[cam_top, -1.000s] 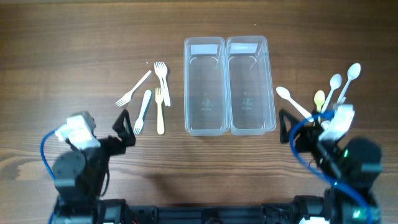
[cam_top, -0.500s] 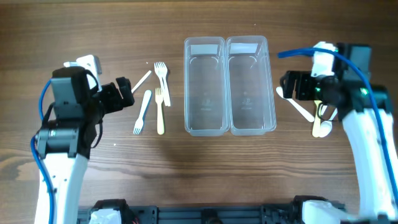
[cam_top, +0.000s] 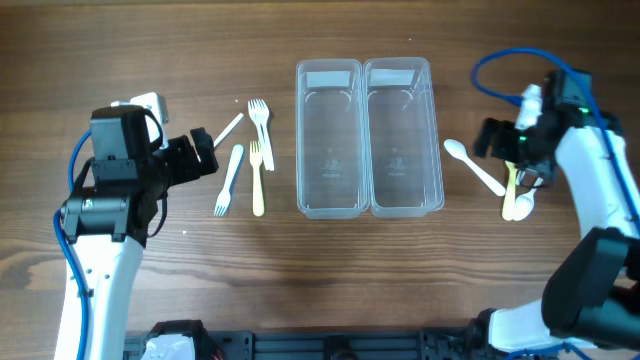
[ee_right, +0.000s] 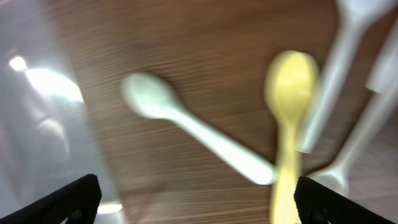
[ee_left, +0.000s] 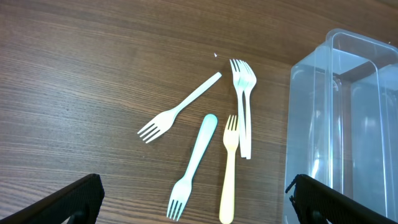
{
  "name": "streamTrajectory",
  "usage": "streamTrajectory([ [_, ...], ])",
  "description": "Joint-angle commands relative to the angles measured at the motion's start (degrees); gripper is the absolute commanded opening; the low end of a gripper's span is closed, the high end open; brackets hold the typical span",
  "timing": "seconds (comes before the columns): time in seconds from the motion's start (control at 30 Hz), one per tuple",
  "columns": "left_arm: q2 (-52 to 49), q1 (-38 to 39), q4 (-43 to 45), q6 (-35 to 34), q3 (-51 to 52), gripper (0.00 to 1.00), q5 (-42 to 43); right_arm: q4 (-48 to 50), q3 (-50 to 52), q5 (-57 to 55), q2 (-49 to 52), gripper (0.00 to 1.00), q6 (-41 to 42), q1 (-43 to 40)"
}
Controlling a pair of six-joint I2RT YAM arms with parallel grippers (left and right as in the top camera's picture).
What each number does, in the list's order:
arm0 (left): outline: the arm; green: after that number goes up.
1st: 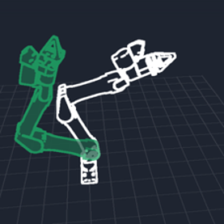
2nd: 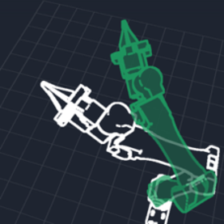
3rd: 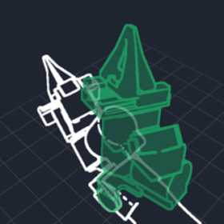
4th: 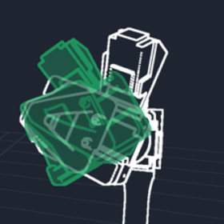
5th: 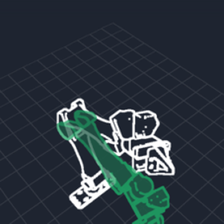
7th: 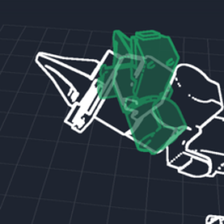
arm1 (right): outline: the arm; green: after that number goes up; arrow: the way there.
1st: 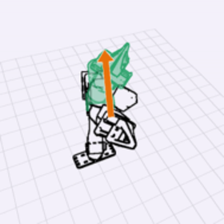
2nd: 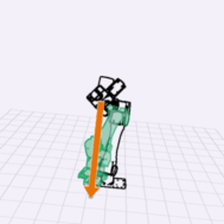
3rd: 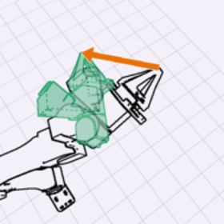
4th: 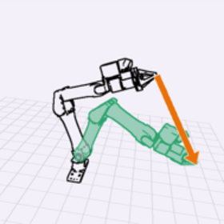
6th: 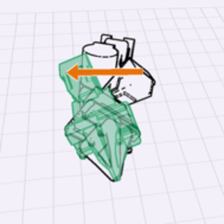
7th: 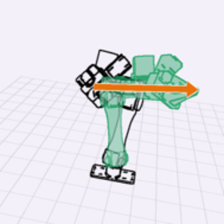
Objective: Pack container
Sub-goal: 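Move the right gripper over the spoons and lower onto the yellow spoon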
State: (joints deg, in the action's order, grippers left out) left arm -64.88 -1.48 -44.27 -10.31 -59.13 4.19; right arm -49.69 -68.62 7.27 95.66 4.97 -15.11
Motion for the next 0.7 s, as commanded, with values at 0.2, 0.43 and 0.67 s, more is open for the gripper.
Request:
streamTrajectory([
  [0.2,-0.1,-0.3,-0.2,1.1,-1.0,1.00,-0.2,1.7,0.8,-0.2,6.1,0.90,4.2,-8.5],
  [0.43,-0.1,-0.3,-0.2,1.1,-1.0,1.00,-0.2,3.5,0.9,-2.8,9.1,0.84,5.7,-8.2],
  [0.67,-0.1,-0.3,-0.2,1.1,-1.0,1.00,-0.2,4.3,0.9,-3.3,13.2,0.73,6.7,-7.4],
])
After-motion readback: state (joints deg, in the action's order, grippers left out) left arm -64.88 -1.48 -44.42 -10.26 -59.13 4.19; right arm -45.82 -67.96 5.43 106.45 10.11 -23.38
